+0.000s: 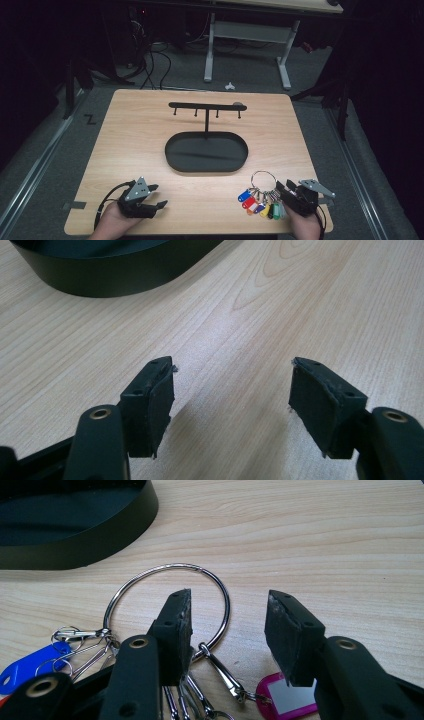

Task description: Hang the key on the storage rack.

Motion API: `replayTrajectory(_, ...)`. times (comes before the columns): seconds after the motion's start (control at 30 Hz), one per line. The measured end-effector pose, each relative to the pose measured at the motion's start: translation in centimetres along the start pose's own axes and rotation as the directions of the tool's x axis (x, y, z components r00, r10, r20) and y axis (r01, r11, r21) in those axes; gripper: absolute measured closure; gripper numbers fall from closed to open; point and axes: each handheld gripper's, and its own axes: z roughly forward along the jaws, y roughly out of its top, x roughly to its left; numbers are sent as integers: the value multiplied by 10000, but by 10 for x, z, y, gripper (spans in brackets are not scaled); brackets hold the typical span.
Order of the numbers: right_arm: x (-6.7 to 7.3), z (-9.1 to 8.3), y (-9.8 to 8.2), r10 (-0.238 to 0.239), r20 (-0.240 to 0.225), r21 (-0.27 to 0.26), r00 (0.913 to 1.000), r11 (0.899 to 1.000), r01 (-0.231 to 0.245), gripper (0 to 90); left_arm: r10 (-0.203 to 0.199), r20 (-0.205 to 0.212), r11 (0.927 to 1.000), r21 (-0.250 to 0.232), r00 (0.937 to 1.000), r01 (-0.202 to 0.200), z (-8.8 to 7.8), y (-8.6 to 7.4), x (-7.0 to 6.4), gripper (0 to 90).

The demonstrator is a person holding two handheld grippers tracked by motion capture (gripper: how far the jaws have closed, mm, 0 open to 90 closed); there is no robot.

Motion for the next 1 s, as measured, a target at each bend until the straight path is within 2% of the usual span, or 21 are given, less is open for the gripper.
replayTrajectory(0.23,3,1,1,-158,-59,-32,9999,9999,158,542,-62,23,10000,-64,10000,63,0,0,0,355)
replayTrajectory(0.57,10,3,3,-602,-455,55,9972,9982,605,536,-9,78,10000,-23,10000,9,0,0,0,355)
replayTrajectory(0.67,16,6,3,-935,-519,122,9943,9955,943,536,18,111,10000,-24,9999,-18,0,0,0,355)
replayTrajectory(0.83,27,8,5,-1224,-676,141,9902,9922,1236,533,73,148,10000,20,9999,-74,0,1,0,356)
replayTrajectory(0.87,33,10,5,-1443,-757,165,9866,9891,1460,530,70,167,10000,-2,9998,-70,0,1,0,356)
replayTrajectory(0.97,39,11,5,-1501,-838,209,9851,9881,1524,527,83,172,9999,-59,9998,-82,0,1,0,356)
replayTrajectory(1.0,44,14,6,-1682,-937,329,9813,9846,1719,526,121,212,9999,-53,9997,-120,-1,1,0,355)
